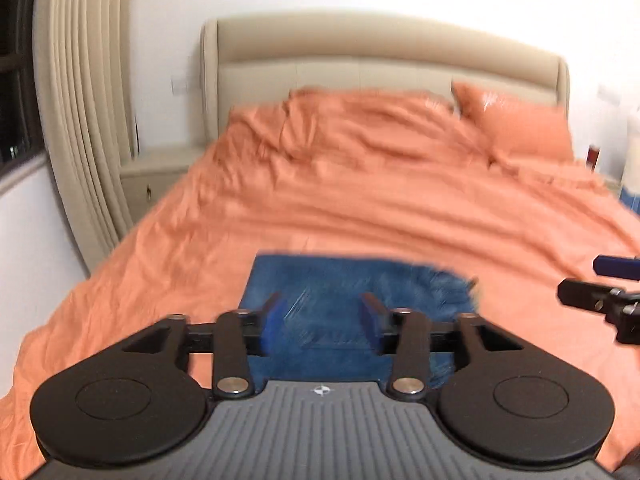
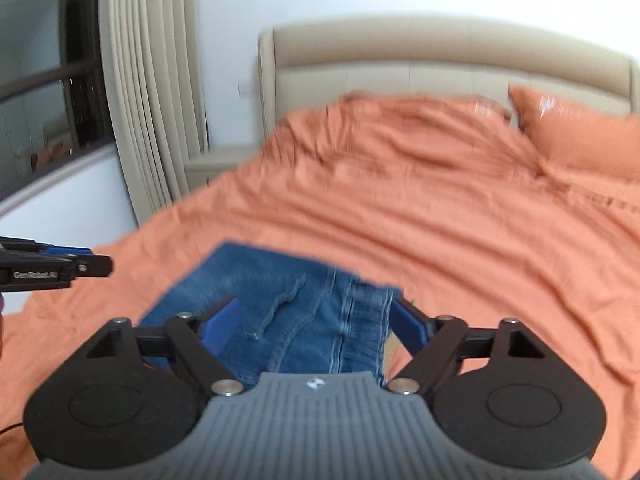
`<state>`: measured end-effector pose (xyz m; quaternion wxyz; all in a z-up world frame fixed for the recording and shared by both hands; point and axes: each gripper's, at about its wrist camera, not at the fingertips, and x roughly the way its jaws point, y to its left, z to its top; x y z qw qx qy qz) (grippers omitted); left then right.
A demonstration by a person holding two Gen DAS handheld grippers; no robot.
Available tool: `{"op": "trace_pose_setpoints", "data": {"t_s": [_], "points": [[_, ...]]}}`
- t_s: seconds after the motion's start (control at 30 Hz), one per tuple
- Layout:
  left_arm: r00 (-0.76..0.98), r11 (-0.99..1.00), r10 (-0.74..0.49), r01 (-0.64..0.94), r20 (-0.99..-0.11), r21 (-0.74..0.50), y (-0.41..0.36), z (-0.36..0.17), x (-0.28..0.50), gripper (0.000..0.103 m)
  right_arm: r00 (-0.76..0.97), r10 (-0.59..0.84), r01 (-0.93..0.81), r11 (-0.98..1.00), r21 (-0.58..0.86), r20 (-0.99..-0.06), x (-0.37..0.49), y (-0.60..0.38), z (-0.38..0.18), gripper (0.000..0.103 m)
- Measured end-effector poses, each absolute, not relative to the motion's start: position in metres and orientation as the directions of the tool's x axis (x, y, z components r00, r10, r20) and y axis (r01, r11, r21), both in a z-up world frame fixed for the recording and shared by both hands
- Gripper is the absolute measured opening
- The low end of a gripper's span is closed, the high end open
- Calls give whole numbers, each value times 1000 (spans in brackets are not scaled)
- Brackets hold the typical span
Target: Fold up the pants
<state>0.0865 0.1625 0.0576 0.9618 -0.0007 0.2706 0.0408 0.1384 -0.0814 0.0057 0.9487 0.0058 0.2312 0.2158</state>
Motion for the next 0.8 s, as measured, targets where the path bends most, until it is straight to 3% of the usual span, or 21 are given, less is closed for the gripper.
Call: {"op": "trace_pose_setpoints", "data": {"t_s": [0.1,0.2,0.3,0.53,0.8], "points": [[874,995,96,-103,-476,11,145,69,71,75,843,385,-375,921,103,-376,112,-88,22,81],[878,986,165,-147,-450,77,128,72,55,89,867,370,-345,929,134,-334,90,-96,30,81],[867,981,191,-156,-461,113,119,71,45,89,894,335,-306,941,142,-298,71,-100,30,81],[847,981,189,-185,-497,57,120,48,25,89,896,322,-294,946,138,-304,43,-93,15,81],[818,976,199,-218,-540,29,126,20,24,89,865,311,-299,950,93,-394,33,-72,-23,81]]}}
